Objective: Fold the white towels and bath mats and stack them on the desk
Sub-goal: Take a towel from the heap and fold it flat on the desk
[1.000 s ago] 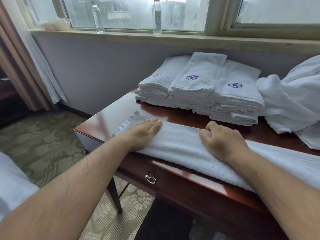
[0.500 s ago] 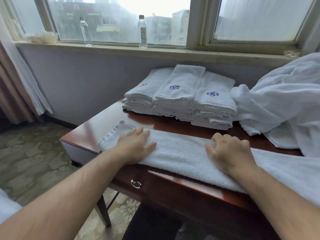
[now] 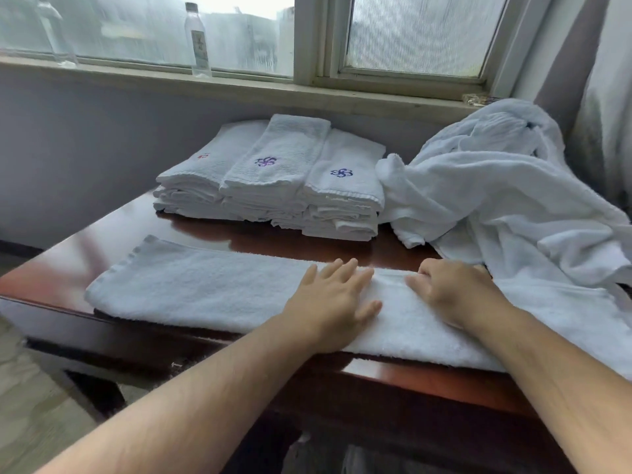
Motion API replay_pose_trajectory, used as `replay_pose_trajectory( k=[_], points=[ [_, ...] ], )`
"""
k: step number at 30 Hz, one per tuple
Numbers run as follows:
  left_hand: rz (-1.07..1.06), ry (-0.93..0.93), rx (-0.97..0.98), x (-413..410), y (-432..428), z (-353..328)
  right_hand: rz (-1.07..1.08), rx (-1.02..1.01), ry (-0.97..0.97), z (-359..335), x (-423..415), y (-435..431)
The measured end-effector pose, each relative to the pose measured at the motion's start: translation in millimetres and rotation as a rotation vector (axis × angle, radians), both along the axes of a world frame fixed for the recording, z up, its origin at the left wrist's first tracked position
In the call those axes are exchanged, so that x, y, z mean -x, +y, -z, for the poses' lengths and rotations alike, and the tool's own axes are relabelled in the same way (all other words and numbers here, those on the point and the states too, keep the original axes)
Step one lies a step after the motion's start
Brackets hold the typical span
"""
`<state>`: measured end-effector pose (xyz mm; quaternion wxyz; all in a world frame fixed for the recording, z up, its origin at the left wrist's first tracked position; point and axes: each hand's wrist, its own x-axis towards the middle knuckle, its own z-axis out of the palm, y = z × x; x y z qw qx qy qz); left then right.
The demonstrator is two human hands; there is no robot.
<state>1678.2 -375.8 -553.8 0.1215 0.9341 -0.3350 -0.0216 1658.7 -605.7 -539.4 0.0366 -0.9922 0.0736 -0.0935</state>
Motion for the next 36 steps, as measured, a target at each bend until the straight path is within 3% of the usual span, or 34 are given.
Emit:
replay_pose_trajectory(
  k=[11,19,25,28,32,36],
  points=[
    [-0.055,0.054,-0.091,-4.0,-12.8,-1.6,0.122,0.018,-0.143,14.9,10.5,-38.3],
    [0.27,-0.084,0.056,21.7,-133.8,-5.4,0.15,0.118,-0.214,4.5,49.2,-103.0],
    [0.289,-0.106,0.061,22.7,-150.5,10.8,0.178,0.17,-0.193,0.1,54.9,-144.3],
    [0.269,-0.081,0.036,20.9,-150.8,12.7,0.177,0.08,-0.208,6.1,48.9,-147.6],
    [0.263,-0.042,0.029,19.1,-152.5,12.7,0.232,-0.083,-0.324,16.3,51.9,-148.8],
    [0.258,-0.036,0.077,18.9,-153.2,11.5,0.329,0.057,-0.458,14.8,55.8,-142.1]
  ],
)
